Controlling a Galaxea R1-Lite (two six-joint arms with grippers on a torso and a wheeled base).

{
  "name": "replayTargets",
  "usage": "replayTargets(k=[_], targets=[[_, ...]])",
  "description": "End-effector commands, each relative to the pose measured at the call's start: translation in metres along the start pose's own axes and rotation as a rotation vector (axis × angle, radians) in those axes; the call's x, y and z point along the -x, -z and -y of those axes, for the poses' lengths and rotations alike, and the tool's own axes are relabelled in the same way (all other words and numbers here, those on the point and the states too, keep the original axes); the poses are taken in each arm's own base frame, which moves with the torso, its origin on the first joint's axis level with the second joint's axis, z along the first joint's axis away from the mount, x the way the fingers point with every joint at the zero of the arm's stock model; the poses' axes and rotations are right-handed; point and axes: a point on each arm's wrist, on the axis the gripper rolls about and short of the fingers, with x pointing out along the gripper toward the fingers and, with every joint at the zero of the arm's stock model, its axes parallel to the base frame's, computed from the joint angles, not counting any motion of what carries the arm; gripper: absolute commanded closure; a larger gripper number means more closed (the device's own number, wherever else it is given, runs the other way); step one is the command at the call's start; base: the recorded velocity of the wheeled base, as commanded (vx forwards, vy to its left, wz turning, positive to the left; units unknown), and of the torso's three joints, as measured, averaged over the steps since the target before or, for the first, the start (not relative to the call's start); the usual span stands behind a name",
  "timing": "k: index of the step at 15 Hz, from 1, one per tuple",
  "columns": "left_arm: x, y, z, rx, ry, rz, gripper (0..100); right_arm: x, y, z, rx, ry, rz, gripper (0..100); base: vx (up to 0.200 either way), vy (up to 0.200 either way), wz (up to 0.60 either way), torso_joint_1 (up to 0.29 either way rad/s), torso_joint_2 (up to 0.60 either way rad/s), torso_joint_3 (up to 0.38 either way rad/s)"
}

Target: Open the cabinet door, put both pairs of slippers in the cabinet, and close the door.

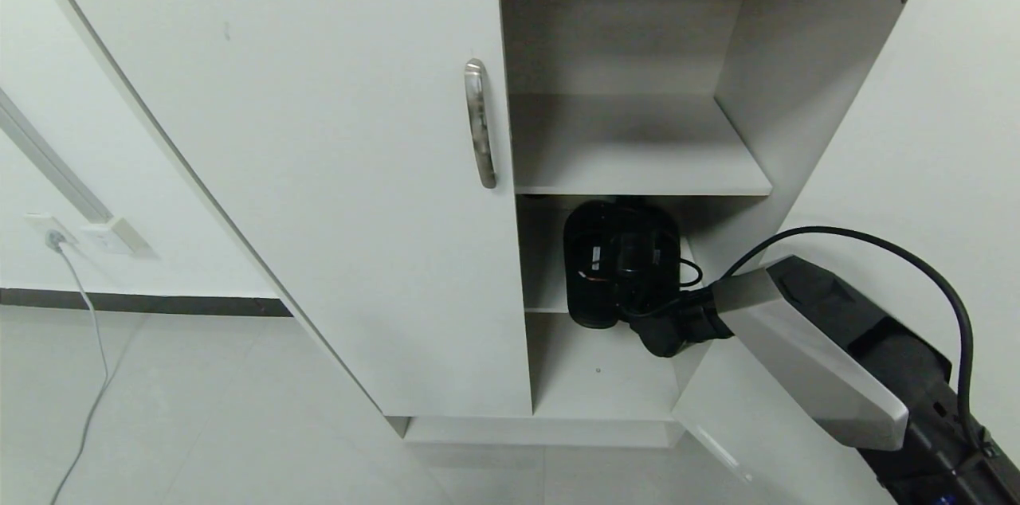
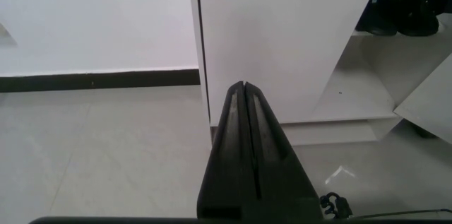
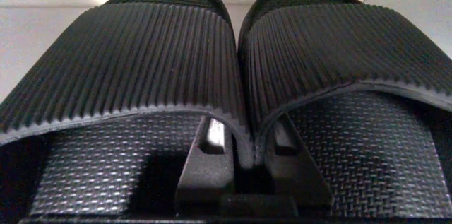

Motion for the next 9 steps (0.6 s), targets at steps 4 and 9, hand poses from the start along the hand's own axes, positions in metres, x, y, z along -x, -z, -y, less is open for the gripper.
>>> replayTargets(k=[4,9], targets=[[0.000,0.000,0.000,0.000,0.000,-0.002,100,-0.002,0.002,0.002,0.001,0.002,-0.003,100,0.000,0.000,0.00,0.000,0.00,0.000],[0.000,0.000,0.000,0.000,0.000,0.000,100,0.010,0.006,0.004,0.029,-0.006,-0.038,0,0.000,0.000,0.00,0.000,0.00,0.000]])
